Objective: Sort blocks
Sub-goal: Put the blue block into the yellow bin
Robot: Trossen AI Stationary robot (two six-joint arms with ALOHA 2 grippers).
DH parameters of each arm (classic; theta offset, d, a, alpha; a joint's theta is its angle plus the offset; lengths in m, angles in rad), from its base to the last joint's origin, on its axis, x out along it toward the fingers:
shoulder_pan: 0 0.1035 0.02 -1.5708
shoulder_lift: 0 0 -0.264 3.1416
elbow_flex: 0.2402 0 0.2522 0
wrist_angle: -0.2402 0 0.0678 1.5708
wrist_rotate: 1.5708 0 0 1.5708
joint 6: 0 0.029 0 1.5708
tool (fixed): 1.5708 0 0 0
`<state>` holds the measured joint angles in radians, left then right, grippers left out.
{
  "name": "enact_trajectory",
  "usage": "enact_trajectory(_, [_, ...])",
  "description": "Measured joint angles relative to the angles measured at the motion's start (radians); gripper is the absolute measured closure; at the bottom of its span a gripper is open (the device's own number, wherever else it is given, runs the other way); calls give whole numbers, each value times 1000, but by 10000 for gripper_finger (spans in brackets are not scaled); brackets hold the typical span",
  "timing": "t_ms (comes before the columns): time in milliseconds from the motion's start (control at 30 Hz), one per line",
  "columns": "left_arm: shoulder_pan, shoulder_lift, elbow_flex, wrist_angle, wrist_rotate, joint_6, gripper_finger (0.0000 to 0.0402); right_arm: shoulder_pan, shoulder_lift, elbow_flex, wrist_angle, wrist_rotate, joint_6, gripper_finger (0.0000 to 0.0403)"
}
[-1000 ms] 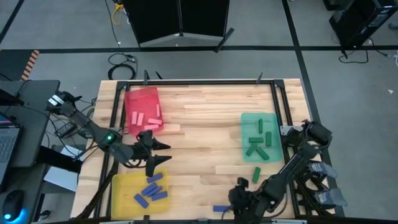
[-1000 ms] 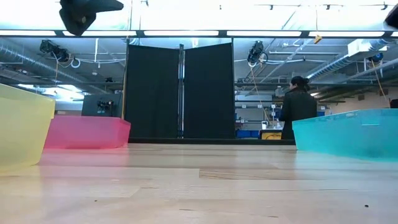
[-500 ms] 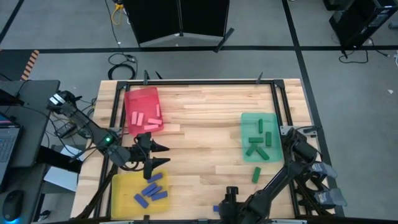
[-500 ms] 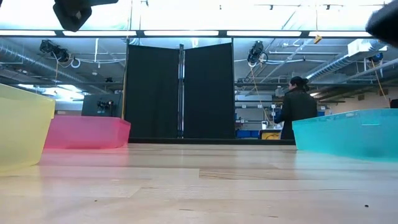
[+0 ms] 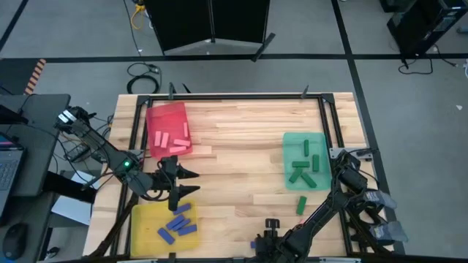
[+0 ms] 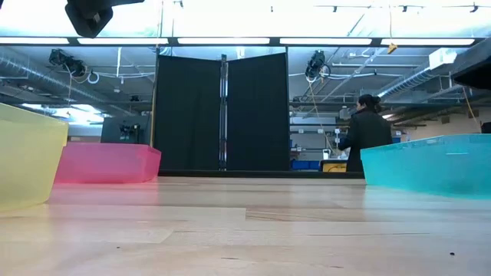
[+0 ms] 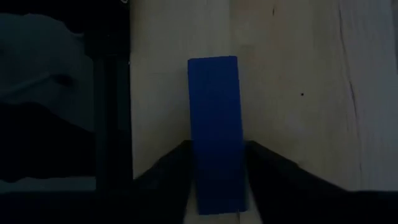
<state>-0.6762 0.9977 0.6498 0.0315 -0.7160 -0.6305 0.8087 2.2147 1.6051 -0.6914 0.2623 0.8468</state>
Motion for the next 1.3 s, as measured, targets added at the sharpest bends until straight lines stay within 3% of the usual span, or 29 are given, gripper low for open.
enact_trajectory(100, [0, 0, 0, 0, 0, 1, 161, -8, 0, 0, -3, 0, -15, 287])
enact_trajectory(300, [0, 0, 0, 2, 0, 1, 161, -38, -2, -1, -4, -6, -60, 287])
enact_trajectory(600, [0, -9, 0, 101, 1, 55, 161, -153, -72, -6, 35, 184, -276, 287])
enact_trajectory(700, [-1, -21, 0, 133, 4, 82, 161, -226, -69, -6, 186, 180, -394, 287])
enact_trajectory(900, [-7, -52, 0, 136, 7, 105, 161, -339, -72, -6, 659, 107, -648, 287])
enact_trajectory(1067, [-8, -54, 0, 134, 7, 131, 161, -397, -60, -2, 971, 3, -709, 287])
enact_trajectory(1300, [-8, -55, 1, 146, -28, 154, 161, -401, 65, 94, 1032, -43, -683, 287])
